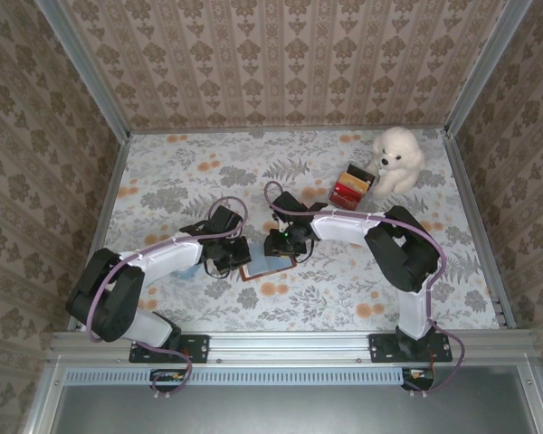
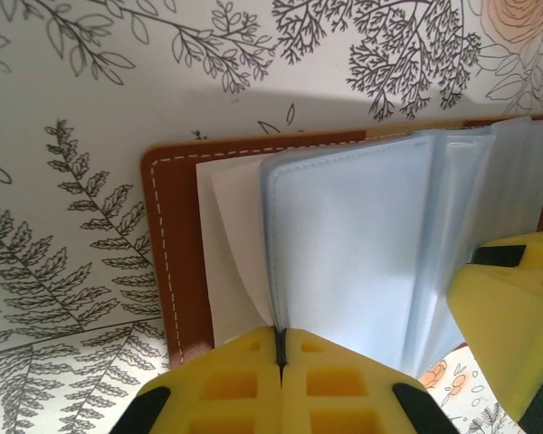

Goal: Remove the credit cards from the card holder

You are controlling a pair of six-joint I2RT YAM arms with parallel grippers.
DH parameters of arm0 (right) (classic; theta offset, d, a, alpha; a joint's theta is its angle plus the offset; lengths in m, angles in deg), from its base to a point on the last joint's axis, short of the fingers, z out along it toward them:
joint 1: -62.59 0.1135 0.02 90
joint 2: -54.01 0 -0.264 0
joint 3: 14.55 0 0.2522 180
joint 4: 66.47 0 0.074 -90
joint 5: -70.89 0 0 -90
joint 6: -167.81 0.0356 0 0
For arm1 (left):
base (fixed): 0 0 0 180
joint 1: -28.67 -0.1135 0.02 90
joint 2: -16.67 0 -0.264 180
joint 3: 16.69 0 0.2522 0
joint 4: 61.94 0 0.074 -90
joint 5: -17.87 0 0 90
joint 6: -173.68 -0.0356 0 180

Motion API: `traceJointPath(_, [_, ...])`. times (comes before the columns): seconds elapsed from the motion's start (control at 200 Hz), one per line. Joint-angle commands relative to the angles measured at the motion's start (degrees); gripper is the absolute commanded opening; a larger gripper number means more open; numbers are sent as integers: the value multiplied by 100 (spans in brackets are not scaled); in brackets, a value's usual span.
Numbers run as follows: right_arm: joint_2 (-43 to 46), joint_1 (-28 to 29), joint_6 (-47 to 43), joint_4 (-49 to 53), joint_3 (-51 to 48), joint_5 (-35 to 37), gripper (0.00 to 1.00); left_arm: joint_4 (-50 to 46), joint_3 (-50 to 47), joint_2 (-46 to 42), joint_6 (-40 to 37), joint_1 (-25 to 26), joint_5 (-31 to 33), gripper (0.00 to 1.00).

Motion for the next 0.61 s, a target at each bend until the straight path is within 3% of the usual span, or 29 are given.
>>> traceJointPath(0.0, [-413, 10, 69, 216, -258, 100, 40, 555, 190, -145, -106, 13, -515, 3])
traceJointPath(0.31, [-449, 9, 69, 185, -264, 60, 39, 627, 222, -144, -166, 12, -694, 2])
traceJointPath(0.6, [-434, -5, 69, 186, -293, 69, 39, -171, 407, -445, -315, -8, -281, 27])
